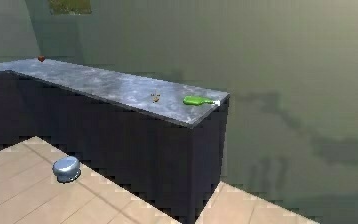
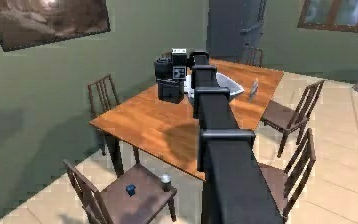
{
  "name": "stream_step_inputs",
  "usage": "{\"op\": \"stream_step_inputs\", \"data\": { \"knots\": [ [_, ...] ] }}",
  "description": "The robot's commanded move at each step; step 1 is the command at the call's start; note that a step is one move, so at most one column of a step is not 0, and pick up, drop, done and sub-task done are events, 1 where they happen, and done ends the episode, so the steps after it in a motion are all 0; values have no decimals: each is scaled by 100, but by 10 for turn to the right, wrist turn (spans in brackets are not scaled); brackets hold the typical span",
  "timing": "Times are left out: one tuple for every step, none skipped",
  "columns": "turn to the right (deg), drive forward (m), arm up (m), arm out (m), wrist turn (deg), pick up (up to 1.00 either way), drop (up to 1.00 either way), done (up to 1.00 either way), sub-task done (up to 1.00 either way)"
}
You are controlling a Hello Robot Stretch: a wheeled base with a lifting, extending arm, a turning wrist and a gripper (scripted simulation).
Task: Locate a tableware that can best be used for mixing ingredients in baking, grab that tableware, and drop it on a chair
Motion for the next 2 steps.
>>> {"op": "stream_step_inputs", "data": {
  "knots": [
    [-210, 0, 0, 0, 0, 0, 0, 0, 0],
    [0, 0, 0, 14, 0, 0, 0, 0, 0]
  ]
}}
